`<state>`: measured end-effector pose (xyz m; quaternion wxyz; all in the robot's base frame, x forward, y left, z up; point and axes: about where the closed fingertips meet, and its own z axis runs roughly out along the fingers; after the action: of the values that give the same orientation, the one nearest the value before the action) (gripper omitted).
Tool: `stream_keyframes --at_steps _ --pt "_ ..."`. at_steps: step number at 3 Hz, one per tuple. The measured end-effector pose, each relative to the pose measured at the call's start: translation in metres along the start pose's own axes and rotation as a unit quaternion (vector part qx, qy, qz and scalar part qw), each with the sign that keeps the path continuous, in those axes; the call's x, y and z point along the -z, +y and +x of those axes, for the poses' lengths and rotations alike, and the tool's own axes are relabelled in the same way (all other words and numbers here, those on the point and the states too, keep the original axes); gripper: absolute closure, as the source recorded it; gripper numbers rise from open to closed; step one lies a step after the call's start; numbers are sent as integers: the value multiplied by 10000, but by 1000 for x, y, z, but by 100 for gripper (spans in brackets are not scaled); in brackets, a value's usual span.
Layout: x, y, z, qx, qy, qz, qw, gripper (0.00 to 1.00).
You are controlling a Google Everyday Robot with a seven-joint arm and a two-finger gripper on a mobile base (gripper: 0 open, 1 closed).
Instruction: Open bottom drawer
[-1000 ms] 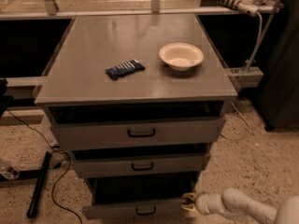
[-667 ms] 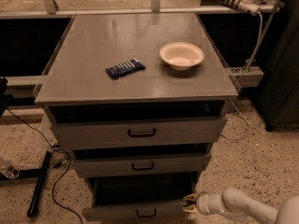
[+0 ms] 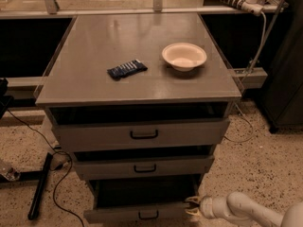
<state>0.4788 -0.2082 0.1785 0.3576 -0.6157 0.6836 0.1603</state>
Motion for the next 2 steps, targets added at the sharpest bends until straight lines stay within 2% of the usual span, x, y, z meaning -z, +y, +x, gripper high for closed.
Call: stream_keyframes --at_steps 1,2 --pt "1 0 -1 0 0 0 10000 12" --pt "12 31 21 -243 -165 -87 9995 14"
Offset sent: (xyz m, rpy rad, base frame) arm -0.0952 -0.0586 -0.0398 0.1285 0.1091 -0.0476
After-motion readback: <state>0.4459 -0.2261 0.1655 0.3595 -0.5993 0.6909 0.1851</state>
